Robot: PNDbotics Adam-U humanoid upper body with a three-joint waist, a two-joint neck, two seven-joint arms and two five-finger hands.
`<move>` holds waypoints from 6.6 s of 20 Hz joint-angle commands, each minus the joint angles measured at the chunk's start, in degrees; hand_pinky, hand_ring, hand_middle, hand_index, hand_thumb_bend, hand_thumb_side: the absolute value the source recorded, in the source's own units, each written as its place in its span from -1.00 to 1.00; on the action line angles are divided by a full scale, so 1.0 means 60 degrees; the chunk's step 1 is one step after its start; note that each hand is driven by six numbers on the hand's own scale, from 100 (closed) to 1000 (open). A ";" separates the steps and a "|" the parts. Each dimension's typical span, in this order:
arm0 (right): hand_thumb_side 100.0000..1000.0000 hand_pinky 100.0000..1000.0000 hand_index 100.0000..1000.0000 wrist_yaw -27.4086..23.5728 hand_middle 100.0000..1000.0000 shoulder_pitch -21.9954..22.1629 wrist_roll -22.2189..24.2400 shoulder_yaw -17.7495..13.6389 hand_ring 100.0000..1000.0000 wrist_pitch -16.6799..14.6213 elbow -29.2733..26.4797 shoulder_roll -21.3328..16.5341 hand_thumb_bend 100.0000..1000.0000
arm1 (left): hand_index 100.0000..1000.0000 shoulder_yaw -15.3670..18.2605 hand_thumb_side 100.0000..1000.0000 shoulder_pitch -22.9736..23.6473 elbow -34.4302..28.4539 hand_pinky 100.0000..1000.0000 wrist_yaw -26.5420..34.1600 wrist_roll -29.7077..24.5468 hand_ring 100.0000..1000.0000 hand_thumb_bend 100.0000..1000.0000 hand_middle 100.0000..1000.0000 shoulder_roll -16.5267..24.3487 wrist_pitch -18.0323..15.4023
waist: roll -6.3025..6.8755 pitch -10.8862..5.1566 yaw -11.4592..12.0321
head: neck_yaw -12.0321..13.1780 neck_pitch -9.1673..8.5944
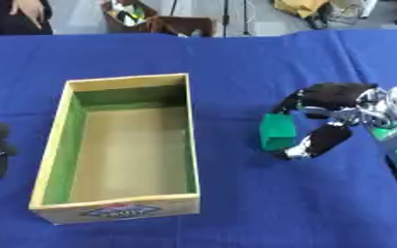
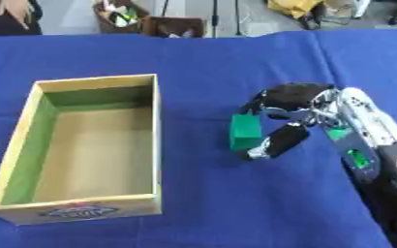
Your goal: Pick up objects on the table and place them in the box.
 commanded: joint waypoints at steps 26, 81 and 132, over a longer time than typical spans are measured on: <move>-0.78 0.40 -0.35 0.0424 -0.25 -0.0289 -0.1069 0.0114 0.46 0.1084 -0.0033 0.0116 -1.00 | -0.19 -0.0082 0.77 -0.0068 -0.0199 -1.00 -0.0057 -0.0032 -0.43 -1.00 -0.15 0.0121 0.0001 | -0.0057 -0.0140 0.0010 | -0.0011 -0.0085; -0.78 0.28 -0.57 0.0338 -0.38 -0.3398 -0.1555 0.2663 0.38 0.0619 0.1363 0.2219 -1.00 | -0.18 -0.0473 0.78 -0.0058 -0.0123 -1.00 0.0089 -0.0522 -0.43 -1.00 -0.14 0.0192 -0.0001 | -0.0457 -0.0204 0.1166 | -0.0648 0.0019; 0.71 0.58 0.69 -0.8778 0.26 0.4096 -1.0723 -0.3126 0.53 0.0394 -0.4282 0.1265 -1.00 | -0.19 0.0032 0.78 -0.0172 -0.0199 -1.00 -0.0073 0.0069 -0.43 -1.00 -0.14 0.0012 -0.0061 | 0.0207 0.0143 -0.0147 | 0.0473 -0.0123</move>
